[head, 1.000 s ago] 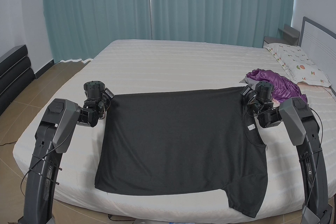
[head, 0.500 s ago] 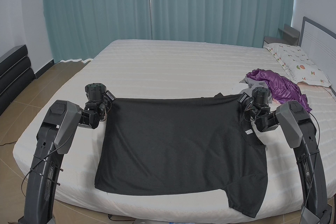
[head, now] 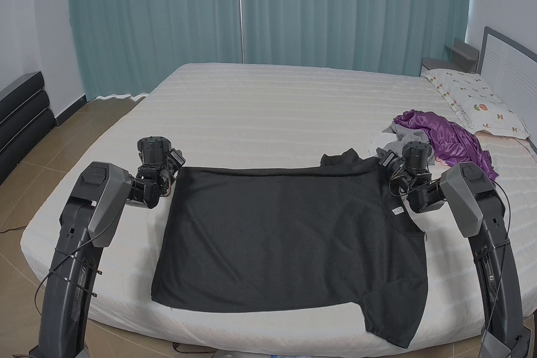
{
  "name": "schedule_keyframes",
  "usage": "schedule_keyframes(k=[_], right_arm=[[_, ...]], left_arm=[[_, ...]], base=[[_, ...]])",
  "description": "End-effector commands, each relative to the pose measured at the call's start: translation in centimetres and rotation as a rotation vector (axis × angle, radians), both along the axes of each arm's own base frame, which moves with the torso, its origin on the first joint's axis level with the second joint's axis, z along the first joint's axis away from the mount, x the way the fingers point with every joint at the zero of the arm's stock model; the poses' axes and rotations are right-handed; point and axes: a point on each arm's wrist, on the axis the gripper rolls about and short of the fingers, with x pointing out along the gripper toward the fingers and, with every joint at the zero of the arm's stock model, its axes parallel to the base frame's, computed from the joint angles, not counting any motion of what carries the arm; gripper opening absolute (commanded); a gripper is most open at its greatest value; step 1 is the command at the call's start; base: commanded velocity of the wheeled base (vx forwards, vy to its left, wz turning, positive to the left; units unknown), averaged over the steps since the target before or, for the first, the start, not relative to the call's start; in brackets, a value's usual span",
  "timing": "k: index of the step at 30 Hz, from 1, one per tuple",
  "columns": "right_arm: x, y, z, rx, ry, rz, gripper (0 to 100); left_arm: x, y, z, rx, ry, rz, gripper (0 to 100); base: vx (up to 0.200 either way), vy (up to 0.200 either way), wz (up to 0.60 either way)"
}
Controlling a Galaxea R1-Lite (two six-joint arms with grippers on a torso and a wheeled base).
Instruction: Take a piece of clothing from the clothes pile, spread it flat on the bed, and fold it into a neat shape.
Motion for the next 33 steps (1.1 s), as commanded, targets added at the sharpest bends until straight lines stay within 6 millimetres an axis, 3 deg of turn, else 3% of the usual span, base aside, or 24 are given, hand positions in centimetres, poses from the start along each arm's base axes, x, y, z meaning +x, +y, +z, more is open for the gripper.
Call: schedule_keyframes(k=[1, 6, 7, 9, 10, 11, 12, 14, 15, 16, 18, 19, 20, 21, 22, 23, 24, 25, 28, 33], right_arm=[[-0.4, -0.6, 2.4, 0.010, -0.020, -0.010, 100], [-4.8, -1.2, 6.6, 0.084, 0.015, 0.088, 100], [-6.5, -1.3, 8.1, 0.108, 0.004, 0.136, 100], [-8.2, -1.4, 8.7, 0.115, 0.014, 0.170, 100], [-10.6, -1.3, 9.6, 0.126, 0.036, 0.209, 100], [-10.8, -1.3, 9.6, 0.127, 0.038, 0.212, 100], [-13.4, -1.2, 10.0, 0.139, 0.086, 0.237, 100], [-15.9, -1.2, 9.6, 0.147, 0.145, 0.247, 100], [-16.4, -1.2, 9.4, 0.150, 0.159, 0.249, 100], [-18.3, -1.2, 9.1, 0.151, 0.191, 0.247, 100], [-20.4, -1.3, 8.6, 0.160, 0.222, 0.242, 100], [-20.8, -1.3, 8.5, 0.162, 0.226, 0.240, 100], [-22.7, -1.4, 8.3, 0.169, 0.239, 0.241, 100], [-22.7, -1.4, 8.3, 0.169, 0.239, 0.241, 100], [-24.6, -1.3, 7.9, 0.176, 0.255, 0.240, 100], [-24.8, -1.3, 7.9, 0.177, 0.256, 0.240, 100], [-26.0, -1.2, 7.6, 0.185, 0.266, 0.245, 100], [-26.0, -1.2, 7.6, 0.185, 0.266, 0.245, 100], [-28.1, -1.1, 6.9, 0.220, 0.319, 0.247, 100], [-29.7, -1.2, 5.9, 0.251, 0.394, 0.233, 100]], left_arm=[[-0.4, 0.6, 1.1, -0.001, 0.007, 0.013, 100], [-3.7, 2.1, 5.9, -0.013, 0.044, 0.007, 100], [-4.9, 2.4, 7.0, -0.019, 0.051, -0.005, 100], [-6.1, 2.5, 8.0, -0.023, 0.065, -0.016, 100], [-8.2, 2.6, 8.9, -0.028, 0.096, -0.029, 100], [-8.4, 2.6, 8.9, -0.029, 0.100, -0.031, 100], [-11.1, 2.5, 9.8, -0.046, 0.133, -0.067, 100], [-13.9, 2.3, 10.4, -0.067, 0.158, -0.105, 100], [-14.6, 2.2, 10.5, -0.073, 0.164, -0.111, 100], [-16.9, 2.0, 10.3, -0.093, 0.187, -0.125, 100], [-19.3, 1.1, 10.1, -0.100, 0.208, -0.151, 100], [-19.7, 1.0, 10.0, -0.101, 0.211, -0.153, 100], [-21.6, 0.6, 9.8, -0.113, 0.223, -0.165, 100], [-21.6, 0.6, 9.8, -0.113, 0.223, -0.165, 100], [-23.8, -0.2, 9.2, -0.130, 0.252, -0.183, 100], [-23.9, -0.2, 9.2, -0.131, 0.252, -0.186, 100], [-25.5, -0.8, 8.8, -0.142, 0.264, -0.202, 100], [-25.5, -0.8, 8.8, -0.142, 0.264, -0.202, 100], [-28.4, -2.0, 7.5, -0.191, 0.294, -0.225, 100], [-30.2, -2.1, 6.1, -0.222, 0.340, -0.223, 100]], base=[[0.000, 0.000, 0.00], [0.000, 0.000, 0.00], [0.000, 0.000, 0.00], [0.000, 0.000, 0.00], [0.000, 0.000, 0.00], [0.000, 0.000, 0.00], [0.000, 0.000, 0.00], [0.000, 0.000, 0.00], [0.000, 0.000, 0.00], [0.000, 0.000, 0.00], [0.000, 0.000, 0.00], [0.000, 0.000, 0.00], [0.000, 0.000, 0.00], [0.000, 0.000, 0.00], [0.000, 0.000, 0.00], [0.000, 0.000, 0.00], [0.000, 0.000, 0.00], [0.000, 0.000, 0.00], [0.000, 0.000, 0.00], [-0.080, 0.000, 0.00]])
